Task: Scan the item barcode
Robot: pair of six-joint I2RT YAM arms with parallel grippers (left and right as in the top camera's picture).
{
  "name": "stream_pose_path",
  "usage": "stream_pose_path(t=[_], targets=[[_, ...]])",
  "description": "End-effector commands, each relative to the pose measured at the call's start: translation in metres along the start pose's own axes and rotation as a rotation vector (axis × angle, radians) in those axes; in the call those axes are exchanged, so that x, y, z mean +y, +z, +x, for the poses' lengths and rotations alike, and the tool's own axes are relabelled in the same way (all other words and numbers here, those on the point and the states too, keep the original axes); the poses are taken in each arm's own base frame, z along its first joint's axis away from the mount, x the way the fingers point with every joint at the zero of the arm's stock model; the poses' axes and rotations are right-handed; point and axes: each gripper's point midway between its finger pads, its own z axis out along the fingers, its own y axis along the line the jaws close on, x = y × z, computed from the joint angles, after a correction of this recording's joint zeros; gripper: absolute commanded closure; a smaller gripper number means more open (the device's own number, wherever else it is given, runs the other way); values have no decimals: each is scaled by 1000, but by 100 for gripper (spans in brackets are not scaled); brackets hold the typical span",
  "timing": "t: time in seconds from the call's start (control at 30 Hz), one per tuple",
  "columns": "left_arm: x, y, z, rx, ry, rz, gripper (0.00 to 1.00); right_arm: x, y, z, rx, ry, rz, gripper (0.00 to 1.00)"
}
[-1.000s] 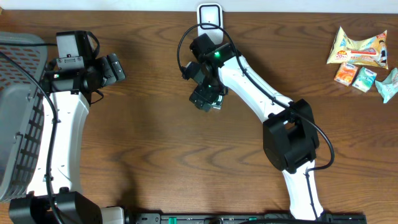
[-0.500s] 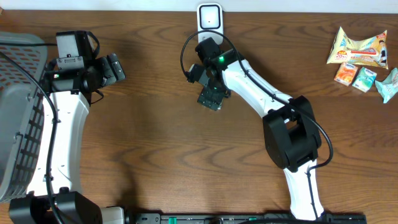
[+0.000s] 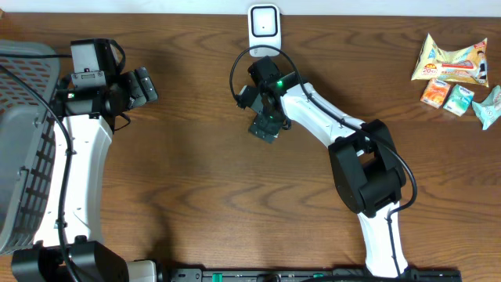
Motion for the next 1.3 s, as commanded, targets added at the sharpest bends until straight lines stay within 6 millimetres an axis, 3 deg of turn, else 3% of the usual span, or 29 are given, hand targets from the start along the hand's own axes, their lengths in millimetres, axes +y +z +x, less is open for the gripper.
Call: stream_pose_path(t=[0.0, 0.07, 0.27, 0.37, 0.47, 0.5, 0.57, 0.67, 0.8, 0.9, 1.1, 1.27], targets=[[3, 3, 3, 10, -11, -12, 3, 2, 5, 8, 25, 188, 4, 23], [3, 3, 3, 10, -11, -12, 2, 2, 5, 8, 26, 223, 4, 31], [3, 3, 3, 10, -11, -12, 2, 2, 3, 5, 17, 277, 6, 29], [3, 3, 3, 10, -11, -12, 2, -1, 0, 0, 2, 458, 12, 27], [3, 3, 3, 10, -11, -12, 2, -3, -1, 0, -3, 752, 13, 37], [3, 3, 3, 10, -11, -12, 2, -2, -1, 1, 1, 839, 12, 35], [3, 3, 3, 10, -11, -12, 2, 3, -1, 0, 7, 1003, -16, 20], [3, 3, 3, 10, -11, -12, 2, 2, -1, -5, -12, 1052, -26, 1], [3, 3, 3, 10, -11, -12, 2, 2, -2, -11, -32, 1051, -44, 1], [3, 3, 3, 10, -11, -12, 2, 1, -2, -11, -38, 974, -38, 1], [3, 3, 3, 10, -11, -12, 2, -4, -2, -12, -56, 406, -14, 1], [3, 3, 3, 10, -11, -12, 2, -14, -2, -6, -24, 150, 60, 1]])
